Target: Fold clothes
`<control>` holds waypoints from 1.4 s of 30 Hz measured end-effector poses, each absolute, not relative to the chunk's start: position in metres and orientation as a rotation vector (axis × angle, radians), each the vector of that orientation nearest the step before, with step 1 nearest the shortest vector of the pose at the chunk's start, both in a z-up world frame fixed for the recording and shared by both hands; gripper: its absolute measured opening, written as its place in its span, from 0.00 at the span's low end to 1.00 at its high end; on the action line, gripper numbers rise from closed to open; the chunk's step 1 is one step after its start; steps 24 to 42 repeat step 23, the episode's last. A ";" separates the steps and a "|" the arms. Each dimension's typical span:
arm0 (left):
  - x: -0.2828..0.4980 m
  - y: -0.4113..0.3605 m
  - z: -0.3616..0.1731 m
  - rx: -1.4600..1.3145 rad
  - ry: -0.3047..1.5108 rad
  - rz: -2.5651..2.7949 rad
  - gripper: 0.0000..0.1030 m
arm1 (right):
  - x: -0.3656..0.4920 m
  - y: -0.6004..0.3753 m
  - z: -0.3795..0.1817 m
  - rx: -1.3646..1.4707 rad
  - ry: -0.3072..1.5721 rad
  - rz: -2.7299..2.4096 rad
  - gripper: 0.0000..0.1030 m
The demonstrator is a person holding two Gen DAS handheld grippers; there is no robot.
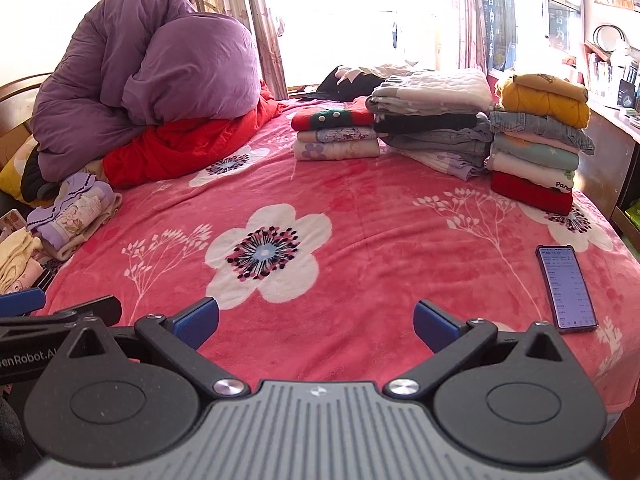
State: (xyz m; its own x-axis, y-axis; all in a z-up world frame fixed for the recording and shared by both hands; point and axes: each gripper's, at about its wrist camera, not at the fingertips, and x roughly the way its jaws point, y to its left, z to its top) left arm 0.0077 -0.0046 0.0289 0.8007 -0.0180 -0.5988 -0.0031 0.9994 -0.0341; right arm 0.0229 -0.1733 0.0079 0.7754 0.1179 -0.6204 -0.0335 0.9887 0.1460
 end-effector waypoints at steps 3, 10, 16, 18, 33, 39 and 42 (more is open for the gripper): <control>0.008 -0.004 0.029 -0.043 0.642 -0.011 1.00 | 0.022 -0.173 0.007 0.127 0.683 0.076 1.00; 0.011 -0.005 0.025 -0.053 0.645 -0.020 1.00 | 0.023 -0.172 0.002 0.113 0.696 0.064 1.00; 0.015 -0.007 0.015 -0.039 0.662 -0.022 1.00 | 0.025 -0.170 -0.006 0.105 0.711 0.064 1.00; 0.017 -0.007 0.013 -0.039 0.666 -0.023 1.00 | 0.026 -0.168 -0.008 0.099 0.717 0.067 1.00; 0.020 -0.008 0.009 -0.045 0.672 -0.027 1.00 | 0.029 -0.169 -0.012 0.105 0.726 0.066 1.00; 0.020 -0.008 0.009 -0.045 0.672 -0.027 1.00 | 0.029 -0.169 -0.012 0.105 0.726 0.066 1.00; 0.020 -0.008 0.009 -0.045 0.672 -0.027 1.00 | 0.029 -0.169 -0.012 0.105 0.726 0.066 1.00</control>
